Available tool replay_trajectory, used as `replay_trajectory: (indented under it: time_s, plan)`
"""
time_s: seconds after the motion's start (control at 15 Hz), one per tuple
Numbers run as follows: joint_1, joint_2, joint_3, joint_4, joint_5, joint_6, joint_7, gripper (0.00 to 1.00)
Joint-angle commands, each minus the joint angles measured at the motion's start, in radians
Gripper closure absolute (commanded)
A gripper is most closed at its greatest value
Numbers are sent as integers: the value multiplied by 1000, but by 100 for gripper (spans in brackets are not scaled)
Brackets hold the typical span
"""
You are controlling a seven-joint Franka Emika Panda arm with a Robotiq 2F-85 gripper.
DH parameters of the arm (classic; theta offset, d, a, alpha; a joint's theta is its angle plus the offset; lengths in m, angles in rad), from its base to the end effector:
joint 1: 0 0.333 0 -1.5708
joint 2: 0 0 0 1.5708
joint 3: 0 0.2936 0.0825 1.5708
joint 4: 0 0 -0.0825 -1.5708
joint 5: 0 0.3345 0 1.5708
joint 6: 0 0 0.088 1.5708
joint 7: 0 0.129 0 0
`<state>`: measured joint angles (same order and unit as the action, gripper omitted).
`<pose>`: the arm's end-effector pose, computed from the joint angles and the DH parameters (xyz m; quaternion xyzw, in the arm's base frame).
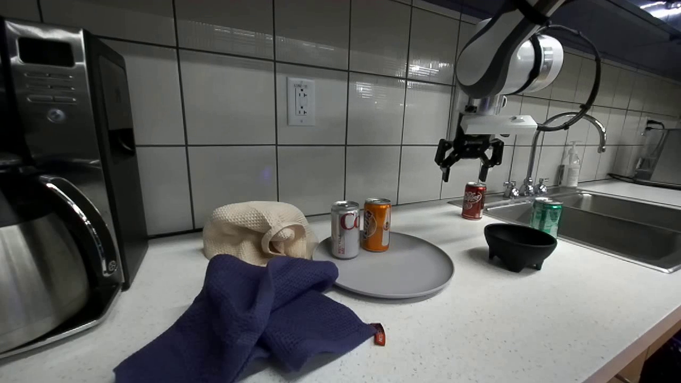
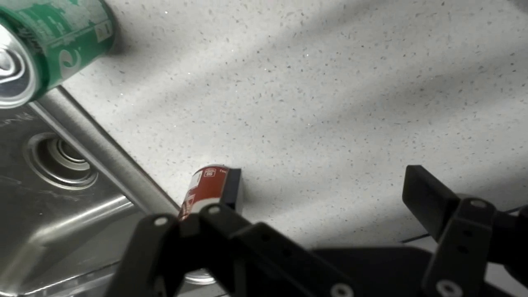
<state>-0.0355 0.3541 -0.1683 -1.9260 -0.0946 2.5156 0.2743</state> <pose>0.5910 -0.1169 0.3224 0.9722 -0.1924 0.1209 0.0561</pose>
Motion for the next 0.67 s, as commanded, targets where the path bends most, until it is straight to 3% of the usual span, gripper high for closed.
replay_trajectory:
  time_s: [0.0, 0.6]
  plan:
    - [-47, 19, 17, 31, 56, -14, -69, 0]
    - [-99, 115, 10, 159, 86, -76, -106, 0]
